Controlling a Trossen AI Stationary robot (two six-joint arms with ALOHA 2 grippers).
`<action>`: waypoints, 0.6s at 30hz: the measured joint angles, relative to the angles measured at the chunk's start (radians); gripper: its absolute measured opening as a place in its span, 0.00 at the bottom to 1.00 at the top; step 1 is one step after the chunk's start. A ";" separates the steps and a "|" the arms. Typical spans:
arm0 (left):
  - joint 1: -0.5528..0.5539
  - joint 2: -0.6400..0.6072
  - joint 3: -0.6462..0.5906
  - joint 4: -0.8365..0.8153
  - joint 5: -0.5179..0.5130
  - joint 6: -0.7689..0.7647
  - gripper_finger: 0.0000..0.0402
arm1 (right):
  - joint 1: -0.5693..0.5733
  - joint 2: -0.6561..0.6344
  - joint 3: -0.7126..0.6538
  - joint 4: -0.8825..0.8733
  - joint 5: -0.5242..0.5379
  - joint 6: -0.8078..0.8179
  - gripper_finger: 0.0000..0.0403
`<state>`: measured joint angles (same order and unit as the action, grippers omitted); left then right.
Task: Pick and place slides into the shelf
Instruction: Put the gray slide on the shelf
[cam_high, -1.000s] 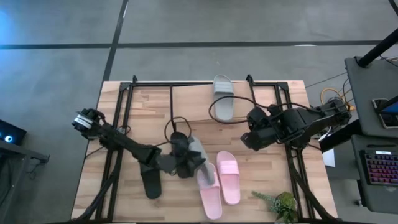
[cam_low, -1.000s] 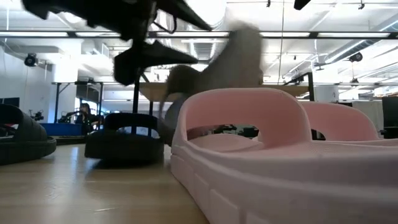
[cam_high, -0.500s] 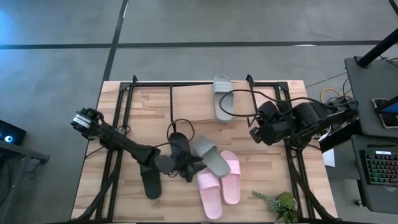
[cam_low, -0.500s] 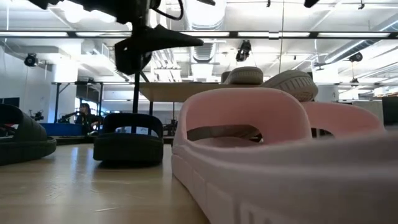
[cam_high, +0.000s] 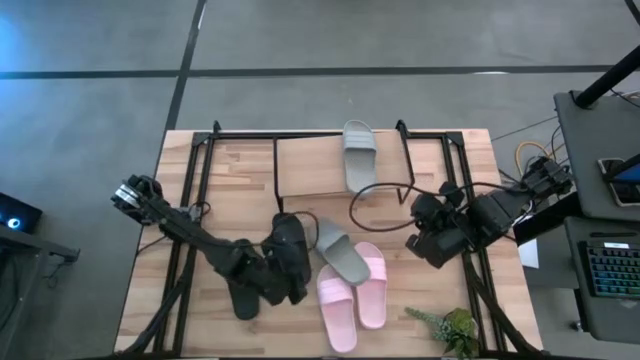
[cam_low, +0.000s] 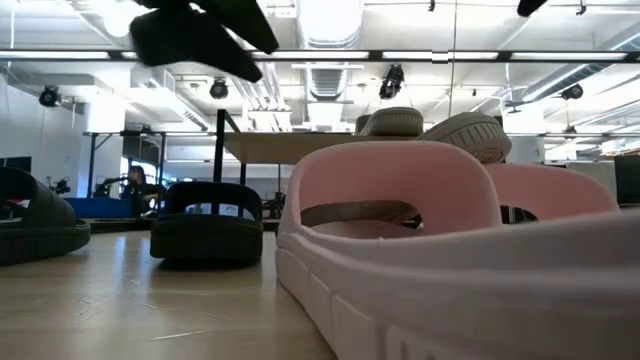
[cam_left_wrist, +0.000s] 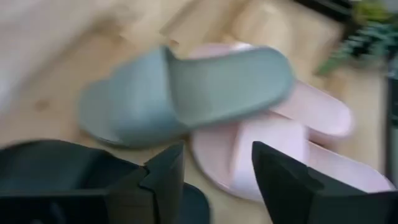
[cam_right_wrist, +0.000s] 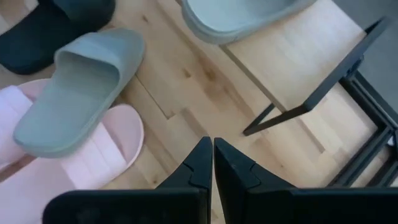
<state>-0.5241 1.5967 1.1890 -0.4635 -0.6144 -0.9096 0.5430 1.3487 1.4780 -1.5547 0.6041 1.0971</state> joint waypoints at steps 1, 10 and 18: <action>0.019 0.000 0.024 -0.030 0.014 0.000 0.40 | 0.000 0.000 -0.005 0.000 0.000 0.008 0.02; 0.110 0.032 0.187 -0.144 0.006 0.041 0.38 | 0.000 -0.002 -0.013 -0.004 -0.005 0.099 0.02; 0.110 0.055 0.289 -0.169 0.149 0.037 0.26 | 0.000 -0.012 -0.015 0.051 -0.155 0.267 0.02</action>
<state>-0.4145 1.6516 1.4778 -0.6325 -0.4658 -0.8725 0.5430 1.3365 1.4631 -1.5042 0.4494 1.3638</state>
